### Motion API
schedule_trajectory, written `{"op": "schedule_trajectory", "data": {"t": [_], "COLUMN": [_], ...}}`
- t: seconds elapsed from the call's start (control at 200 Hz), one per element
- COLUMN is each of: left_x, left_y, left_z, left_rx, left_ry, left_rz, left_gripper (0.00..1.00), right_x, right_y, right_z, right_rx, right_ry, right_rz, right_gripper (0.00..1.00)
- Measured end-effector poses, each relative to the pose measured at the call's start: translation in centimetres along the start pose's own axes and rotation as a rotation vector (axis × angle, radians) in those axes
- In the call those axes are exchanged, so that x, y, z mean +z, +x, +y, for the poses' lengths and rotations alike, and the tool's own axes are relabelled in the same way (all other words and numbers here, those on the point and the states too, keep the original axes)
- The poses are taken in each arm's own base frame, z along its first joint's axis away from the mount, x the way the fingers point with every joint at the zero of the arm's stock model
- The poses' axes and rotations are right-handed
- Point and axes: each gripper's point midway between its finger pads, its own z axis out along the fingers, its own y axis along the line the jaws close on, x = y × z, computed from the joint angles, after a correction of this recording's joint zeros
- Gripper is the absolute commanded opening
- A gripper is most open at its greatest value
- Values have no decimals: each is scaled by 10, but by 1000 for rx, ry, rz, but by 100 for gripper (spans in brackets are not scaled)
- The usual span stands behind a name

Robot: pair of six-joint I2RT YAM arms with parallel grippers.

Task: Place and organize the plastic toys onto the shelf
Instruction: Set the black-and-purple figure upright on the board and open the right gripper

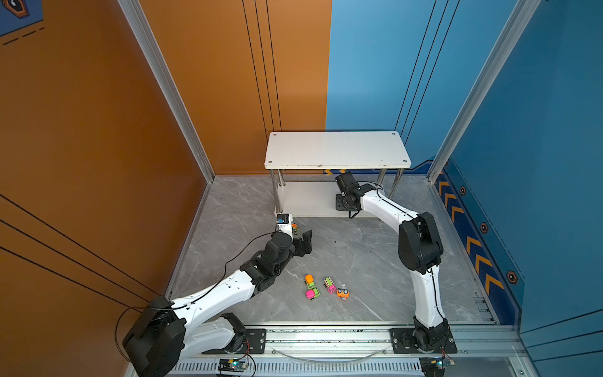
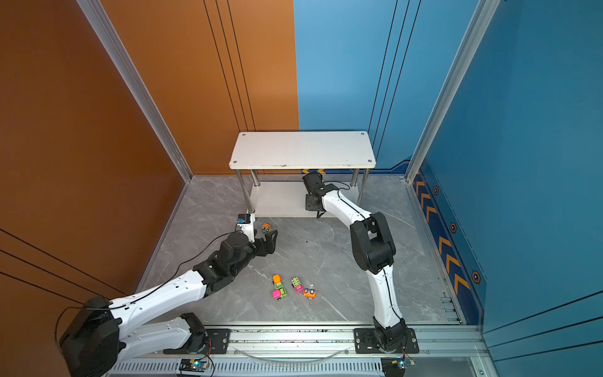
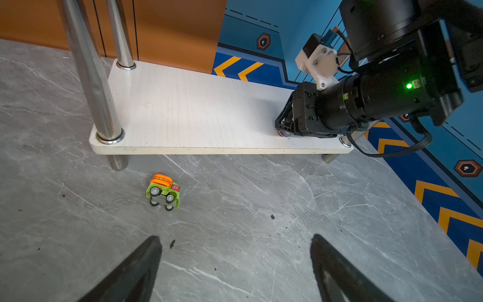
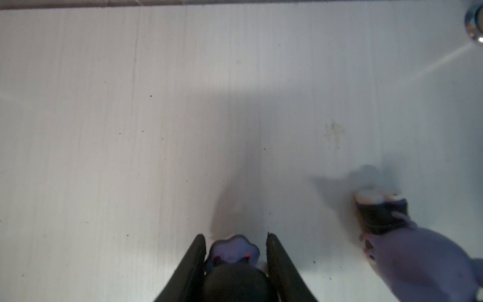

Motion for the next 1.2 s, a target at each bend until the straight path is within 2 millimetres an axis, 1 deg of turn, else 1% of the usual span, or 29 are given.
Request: {"op": "schedule_trajectory", "data": {"t": [0.15,0.29,0.525,0.916,1.026,1.201], "left_x": [0,1,3,4,4,4], "left_y": [0,-2,-1,2,2,2], "left_z": [0,-1,-2,-3,-3,-3], "left_rx": [0,0,1,-8,-8,-8], "left_ry": [0,1,-2,4,4,4], "left_rz": [-1,-1,5,15,15,15], "left_gripper": [90,90,90,90,90,90], "right_x": [2,2,2,-1,-1,-3], "right_y": [-2,-3,0,6,7,9], "right_z": [2,1,-2,-10,-11,-12], "right_rx": [-2,-4,-30,-82,-84,-91], "right_ry": [-2,-2,15,50,52,57], "right_rz": [-3,-3,12,44,50,65], "right_gripper": [31,28,26,26,30,47]}}
